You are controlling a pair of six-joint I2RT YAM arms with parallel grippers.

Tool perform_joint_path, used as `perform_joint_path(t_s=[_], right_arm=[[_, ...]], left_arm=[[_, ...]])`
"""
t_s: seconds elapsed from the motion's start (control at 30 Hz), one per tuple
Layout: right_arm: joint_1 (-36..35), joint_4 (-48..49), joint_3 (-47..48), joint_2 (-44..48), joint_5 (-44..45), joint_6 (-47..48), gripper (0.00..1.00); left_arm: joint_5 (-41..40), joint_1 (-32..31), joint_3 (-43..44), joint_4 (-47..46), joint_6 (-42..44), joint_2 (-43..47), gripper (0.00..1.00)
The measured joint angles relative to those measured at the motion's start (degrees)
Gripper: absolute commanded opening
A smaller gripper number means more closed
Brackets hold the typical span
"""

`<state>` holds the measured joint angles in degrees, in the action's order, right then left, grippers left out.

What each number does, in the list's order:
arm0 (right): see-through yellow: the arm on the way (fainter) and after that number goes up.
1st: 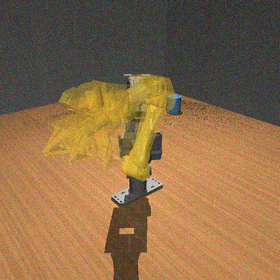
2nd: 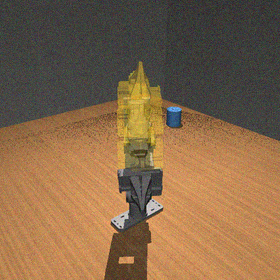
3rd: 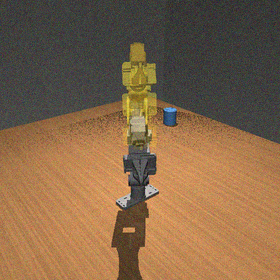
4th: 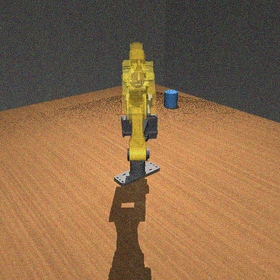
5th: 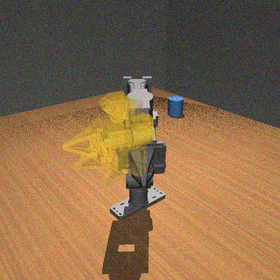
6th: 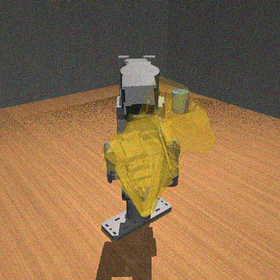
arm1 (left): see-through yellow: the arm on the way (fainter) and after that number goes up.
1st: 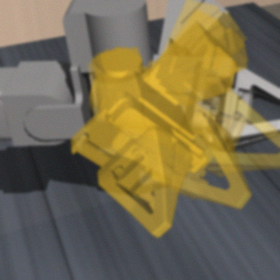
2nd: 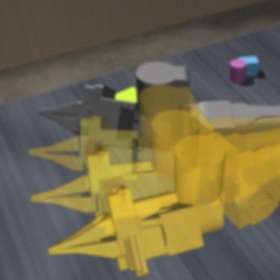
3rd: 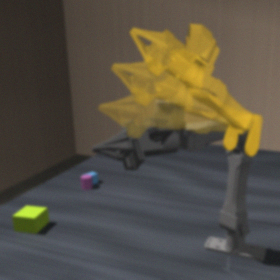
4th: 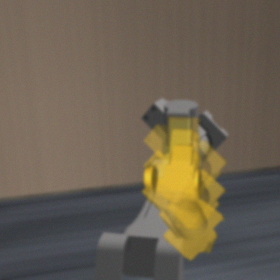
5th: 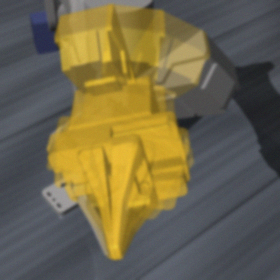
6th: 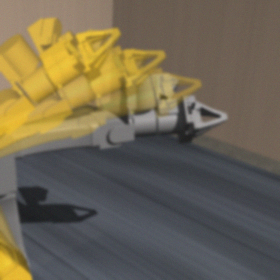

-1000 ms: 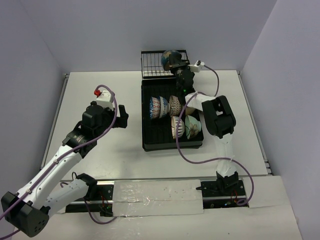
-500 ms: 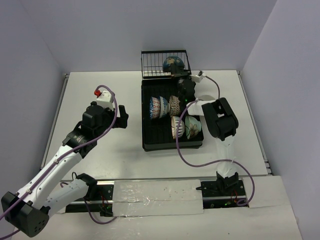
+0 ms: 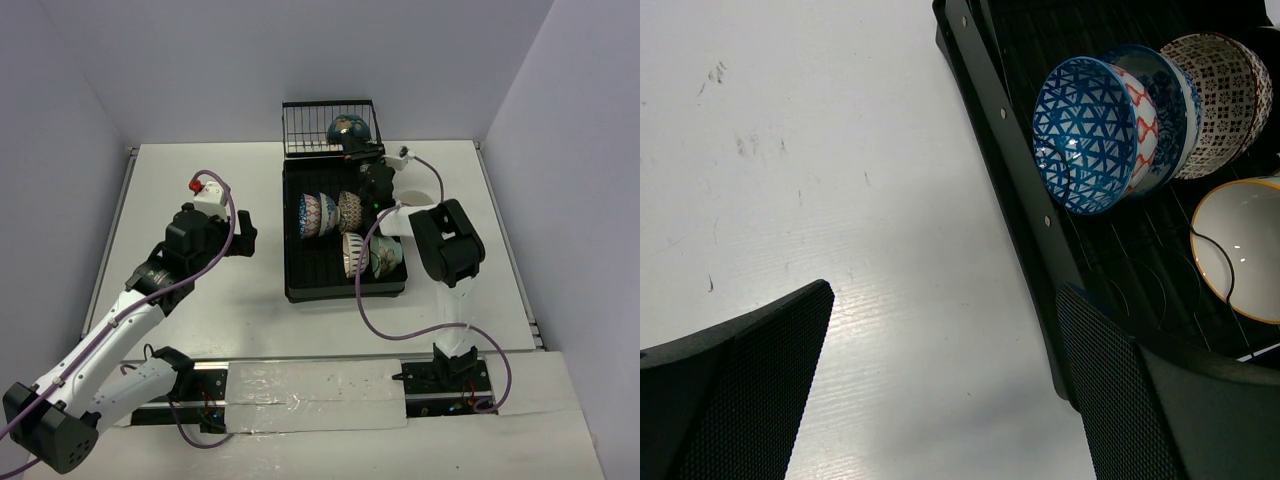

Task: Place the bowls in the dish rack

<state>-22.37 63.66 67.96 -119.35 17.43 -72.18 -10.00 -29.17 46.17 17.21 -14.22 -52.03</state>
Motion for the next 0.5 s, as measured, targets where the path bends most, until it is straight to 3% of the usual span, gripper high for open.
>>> perform_joint_path(t_s=[0.43,0.5], right_arm=[[-0.15,-3.34,-3.52,6.1,-0.85,1.31,0.38],[-0.15,-4.52,-4.59,8.22,-1.25,2.6,0.45]], left_arm=[[-0.24,0.0,0.0,0.0,0.0,0.0,0.99],[-0.37,0.02,0.0,0.02,0.0,0.0,0.99]])
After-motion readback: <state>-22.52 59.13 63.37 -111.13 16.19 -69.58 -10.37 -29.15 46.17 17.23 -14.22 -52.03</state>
